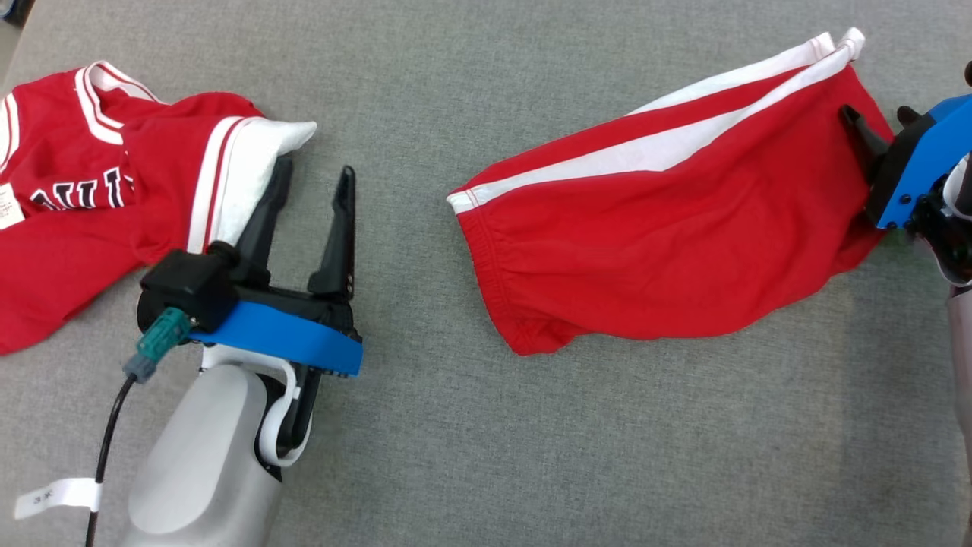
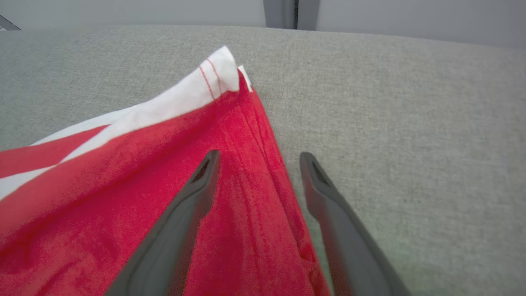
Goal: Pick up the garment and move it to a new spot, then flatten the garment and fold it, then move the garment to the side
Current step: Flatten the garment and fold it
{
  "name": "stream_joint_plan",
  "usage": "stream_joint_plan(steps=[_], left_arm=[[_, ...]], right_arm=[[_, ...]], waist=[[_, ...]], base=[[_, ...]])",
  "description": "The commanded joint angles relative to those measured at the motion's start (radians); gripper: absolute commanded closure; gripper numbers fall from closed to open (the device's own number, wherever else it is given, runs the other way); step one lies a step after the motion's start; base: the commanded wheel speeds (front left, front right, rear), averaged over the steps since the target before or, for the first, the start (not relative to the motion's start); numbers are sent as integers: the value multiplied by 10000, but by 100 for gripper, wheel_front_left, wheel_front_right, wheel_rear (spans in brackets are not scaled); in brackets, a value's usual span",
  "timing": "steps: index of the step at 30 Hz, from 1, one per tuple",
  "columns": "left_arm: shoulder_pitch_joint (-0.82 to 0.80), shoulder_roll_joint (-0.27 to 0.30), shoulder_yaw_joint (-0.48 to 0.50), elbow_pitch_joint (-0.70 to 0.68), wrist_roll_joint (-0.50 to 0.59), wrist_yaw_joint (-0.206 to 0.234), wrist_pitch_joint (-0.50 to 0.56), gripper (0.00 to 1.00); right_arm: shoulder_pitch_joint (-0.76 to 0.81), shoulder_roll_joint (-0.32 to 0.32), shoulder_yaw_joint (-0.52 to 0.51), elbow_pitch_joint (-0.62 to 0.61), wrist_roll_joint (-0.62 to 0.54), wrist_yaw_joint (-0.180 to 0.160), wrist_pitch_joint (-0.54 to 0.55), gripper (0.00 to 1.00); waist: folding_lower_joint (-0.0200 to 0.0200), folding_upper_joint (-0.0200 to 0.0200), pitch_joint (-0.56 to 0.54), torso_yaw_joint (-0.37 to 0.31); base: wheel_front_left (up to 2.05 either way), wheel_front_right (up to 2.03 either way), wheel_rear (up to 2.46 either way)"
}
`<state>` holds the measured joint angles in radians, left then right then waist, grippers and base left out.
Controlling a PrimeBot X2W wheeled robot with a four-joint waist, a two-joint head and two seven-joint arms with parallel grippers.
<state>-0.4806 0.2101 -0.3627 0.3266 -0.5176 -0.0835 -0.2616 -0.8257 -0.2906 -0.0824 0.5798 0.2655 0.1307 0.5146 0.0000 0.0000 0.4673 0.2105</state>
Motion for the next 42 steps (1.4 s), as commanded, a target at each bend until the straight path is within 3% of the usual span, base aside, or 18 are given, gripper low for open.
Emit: stream_joint_plan(steps=[1, 6, 7, 8, 9, 18, 26, 35, 42], left_arm=[[64, -81, 175, 7, 243, -69, -45, 0], [217, -305, 548, 29, 771, -260, -46, 0], [209, -328, 609, 42, 842, -295, -46, 0], [205, -350, 701, 46, 915, -320, -47, 0], [201, -357, 795, 32, 976, -332, -47, 0], [491, -320, 1264, 176, 1423, -407, -46, 0], [1114, -112, 1473, 459, 1552, -449, -48, 0], [1894, 18, 1682, 765, 1362, -406, -48, 0], [2166, -114, 1832, 748, 1365, -267, -49, 0]], right_arm=[[-55, 27, -82, 210, -218, 3, 49, 0], [-18, 216, -191, 846, -573, 1, 444, 0], [37, 244, -38, 913, -537, 3, 563, 8], [104, 266, 106, 908, -487, 9, 599, 67], [168, 282, 236, 843, -376, 14, 575, 100], [867, 20, 560, 34, 204, 1, -653, 100], [1988, -190, -391, -397, -329, 1, -1558, 100], [2778, 94, -1730, -835, -1383, 3, -1406, 100], [2936, 866, -1359, -1663, -1818, 3, -886, 100]], waist=[[0, 0, 91, 95], [0, 0, 164, 147], [0, 0, 152, 140], [0, 0, 128, 115], [0, 0, 106, 83], [0, 0, -483, -479], [0, 0, -1491, -1206], [0, 0, -2342, -1514], [0, 0, -2725, -1280]], base=[[0, 0, 0], [0, 0, 0], [0, 0, 0], [0, 0, 0], [0, 0, 0], [0, 0, 0], [0, 0, 0], [0, 0, 0], [0, 0, 0]])
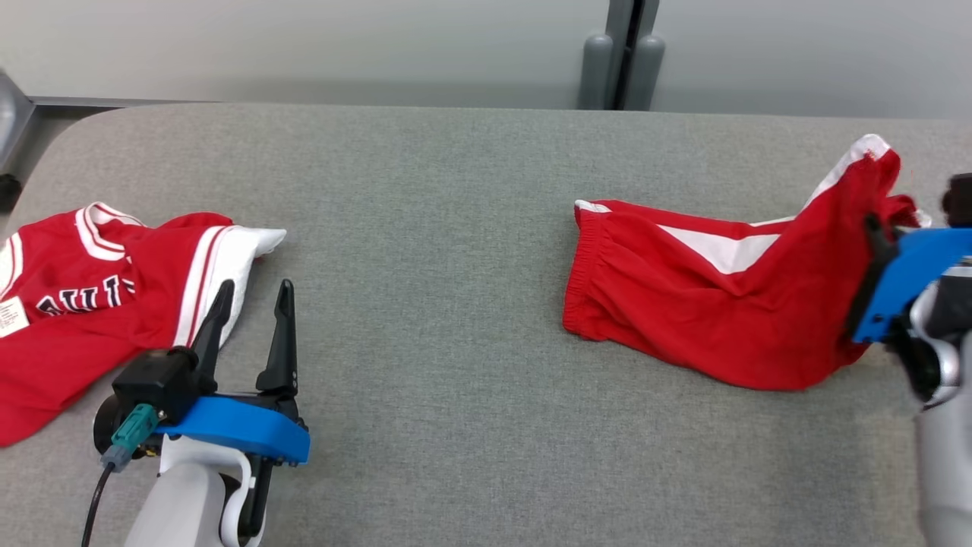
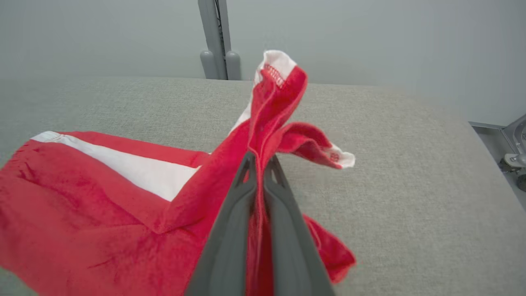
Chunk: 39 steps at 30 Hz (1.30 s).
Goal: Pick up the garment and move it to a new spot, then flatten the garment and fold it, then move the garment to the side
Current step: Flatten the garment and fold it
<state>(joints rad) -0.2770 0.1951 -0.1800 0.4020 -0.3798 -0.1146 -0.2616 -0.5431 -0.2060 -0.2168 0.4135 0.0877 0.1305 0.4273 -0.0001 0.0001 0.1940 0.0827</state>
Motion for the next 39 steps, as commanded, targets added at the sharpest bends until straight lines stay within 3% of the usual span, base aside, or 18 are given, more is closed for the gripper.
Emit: stream_joint_plan(steps=[1, 10, 19, 20, 21, 27, 31, 39], left_arm=[[131, 32, 26, -2, -8, 38, -49, 0], [143, -102, -25, 39, 21, -48, -47, 0], [-128, -264, -304, 137, 63, -109, -49, 0], [-130, -276, -321, 158, 53, -107, -47, 0], [-121, -277, -316, 170, 42, -109, -49, 0], [46, -232, -155, 254, 7, -130, -49, 0], [163, -178, -15, 175, 43, -117, -49, 0], [268, -161, 195, 68, 134, -97, -47, 0]], right_arm=[[69, 170, 161, -77, -49, 5, 59, 100], [-579, 1285, 1948, 487, -181, 5, 330, 100], [-1374, 1542, 2909, 2299, 121, 5, 59, 100], [-1409, 1545, 3000, 2441, 172, 5, 2, 61], [-1439, 1548, 3092, 2558, 270, 5, -47, 0], [-1536, 1551, 4032, 2429, 1382, 5, -276, 0], [-1504, 1064, 4336, 1505, 2116, 3, -631, 0], [-202, -179, 2953, 52, 1869, 5, -1533, 0]], waist=[[1, -1, -23, 42], [1, -1, -7, 624], [1, -1, 146, 1376], [1, -1, 149, 1419], [1, -1, 144, 1439], [1, -1, 3, 1337], [1, -1, -91, 1093], [1, -1, -278, 768]], base=[[0, 0, 0], [0, 0, 0], [0, 0, 0], [0, 0, 0], [0, 0, 0], [0, 0, 0], [0, 0, 0], [0, 0, 0]])
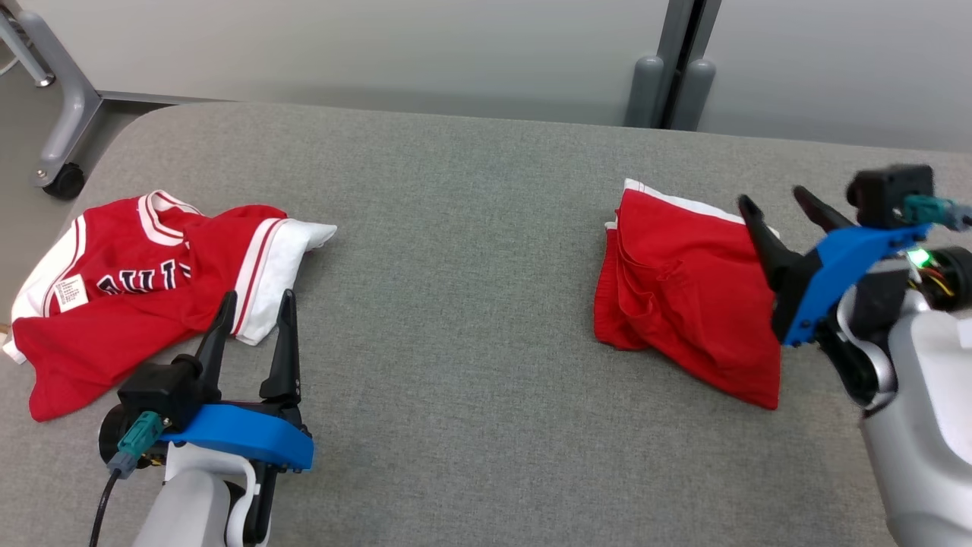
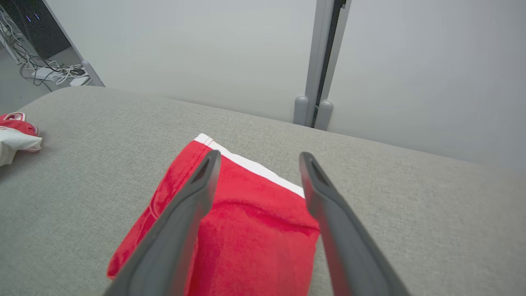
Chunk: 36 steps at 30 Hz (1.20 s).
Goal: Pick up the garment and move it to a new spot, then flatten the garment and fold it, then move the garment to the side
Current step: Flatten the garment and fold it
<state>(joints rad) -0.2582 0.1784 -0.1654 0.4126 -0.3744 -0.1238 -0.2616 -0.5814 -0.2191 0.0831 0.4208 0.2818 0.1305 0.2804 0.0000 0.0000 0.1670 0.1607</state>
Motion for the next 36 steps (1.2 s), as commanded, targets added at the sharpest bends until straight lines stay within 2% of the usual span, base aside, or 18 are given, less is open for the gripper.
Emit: stream_joint_plan(steps=[1, 3, 4, 6, 12, 18, 21, 22, 25, 26, 27, 28, 29, 30, 32, 33, 34, 36], left_arm=[[70, -6, 40, -50, 77, -9, -47, 0], [35, -16, 23, -89, 101, -15, -49, 0], [6, -5, 14, -114, 117, -19, -48, 0], [-69, 23, -36, -136, 143, -30, -48, 0], [-212, 64, -65, -136, 130, -48, -49, 0], [-229, 58, -49, -68, 134, -57, -48, 0], [-117, 37, -5, -44, 125, -58, -49, 0], [5, 34, 45, -34, 117, -53, -48, 0], [125, 42, 158, -30, 81, -13, -48, 0], [152, 54, 191, -33, 76, -4, -48, 0], [152, 54, 191, -33, 76, -4, -48, 0], [279, 61, 304, -62, 55, 31, -48, 0], [354, 58, 351, -73, 55, 53, -48, 0], [354, 58, 351, -73, 55, 53, -48, 0], [445, 60, 452, -111, 58, 97, -49, 0], [499, 57, 485, -135, 60, 122, -48, 0], [625, 47, 556, -166, 69, 149, -49, 0], [751, 69, 670, -185, 82, 166, -48, 0]], right_arm=[[414, -92, -272, 3, -251, 5, -153, 0], [820, -88, -612, 167, -521, 5, -348, 0], [952, -49, -729, 280, -657, 5, -467, 18], [1133, 92, -783, 561, -956, 5, -690, 100], [1036, 760, 61, 1570, -1442, 5, -1294, 100], [941, 1213, 1604, 1901, -703, 5, -1346, 100], [1240, 1322, 2811, 1509, 114, 5, -992, 100], [1462, 1231, 3534, 1032, 774, 5, -695, 100], [1757, 851, 4034, 181, 1434, 3, -600, 100], [1887, 781, 4026, -104, 1559, 5, -692, 94], [1887, 781, 4026, -104, 1559, 5, -692, 94], [2138, 643, 3762, -647, 1635, 5, -969, 23], [2291, 616, 3493, -883, 1627, 5, -1136, 0], [2291, 616, 3493, -883, 1627, 5, -1136, 0], [2606, 624, 2828, -1316, 1429, 5, -1478, 0], [2798, 689, 2412, -1501, 1310, 5, -1637, 0], [3160, 859, 1584, -1936, 945, 5, -1935, 0], [3534, 1084, 753, -2321, 637, 5, -2150, 0]], waist=[[0, 0, -3, -25], [0, 0, 38, -44], [0, 0, 81, -56], [0, 0, 164, -69], [0, 0, 315, -47], [0, 0, 286, -16], [0, 0, 188, -45], [0, 0, 111, -92], [0, 0, -31, -217], [0, 0, -81, -262], [0, 0, -81, -262], [0, 0, -199, -375], [0, 0, -257, -425], [0, 0, -257, -425], [0, 0, -371, -539], [0, 0, -432, -598], [0, 0, -531, -709], [0, 0, -624, -822]], base=[[0, 0, 0], [0, 0, 0], [0, 0, 0], [0, 0, 0], [0, 0, 0], [0, 0, 0], [0, 0, 0], [0, 0, 0], [0, 0, 0], [0, 0, 0], [0, 0, 0], [0, 0, 0], [0, 0, 0], [0, 0, 0], [0, 0, 0], [0, 0, 0], [0, 0, 0], [0, 0, 0]])
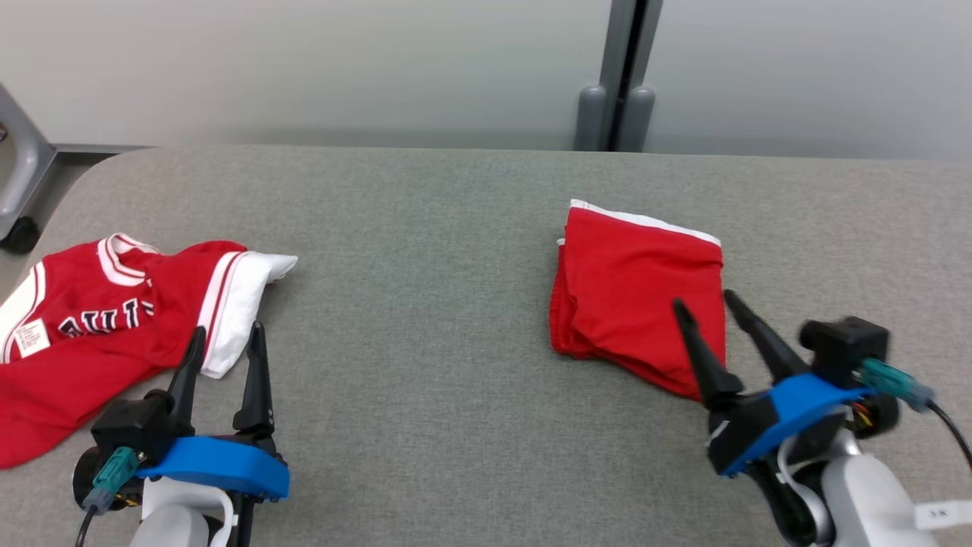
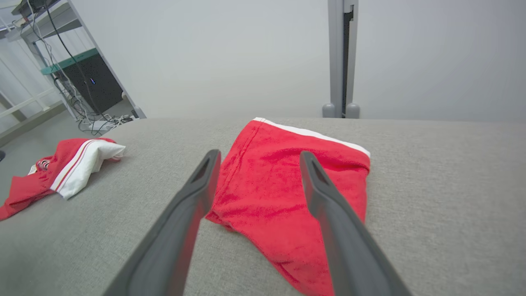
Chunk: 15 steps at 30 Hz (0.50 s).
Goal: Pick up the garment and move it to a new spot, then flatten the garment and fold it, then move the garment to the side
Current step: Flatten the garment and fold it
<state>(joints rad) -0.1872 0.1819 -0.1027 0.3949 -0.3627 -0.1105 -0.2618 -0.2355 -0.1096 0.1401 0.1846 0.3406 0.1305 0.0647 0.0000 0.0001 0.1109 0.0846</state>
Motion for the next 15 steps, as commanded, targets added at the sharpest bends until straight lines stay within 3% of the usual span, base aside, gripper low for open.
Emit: stream_joint_plan(steps=[1, 8, 15], left_arm=[[88, 55, 87, -35, -15, 51, -47, 0], [469, 143, 322, -96, 72, 104, -46, 0], [826, 198, 571, -152, 47, 177, -47, 0]], right_arm=[[252, 96, -232, -116, -118, 5, -58, 0], [1063, 515, -1961, -779, -1028, 5, 110, 0], [1250, 574, -2338, -689, -1847, 5, -228, 0]], waist=[[0, -1, -112, -132], [0, -1, -424, -586], [0, -1, -682, -959]], base=[[0, 0, 0], [0, 0, 0], [0, 0, 0]])
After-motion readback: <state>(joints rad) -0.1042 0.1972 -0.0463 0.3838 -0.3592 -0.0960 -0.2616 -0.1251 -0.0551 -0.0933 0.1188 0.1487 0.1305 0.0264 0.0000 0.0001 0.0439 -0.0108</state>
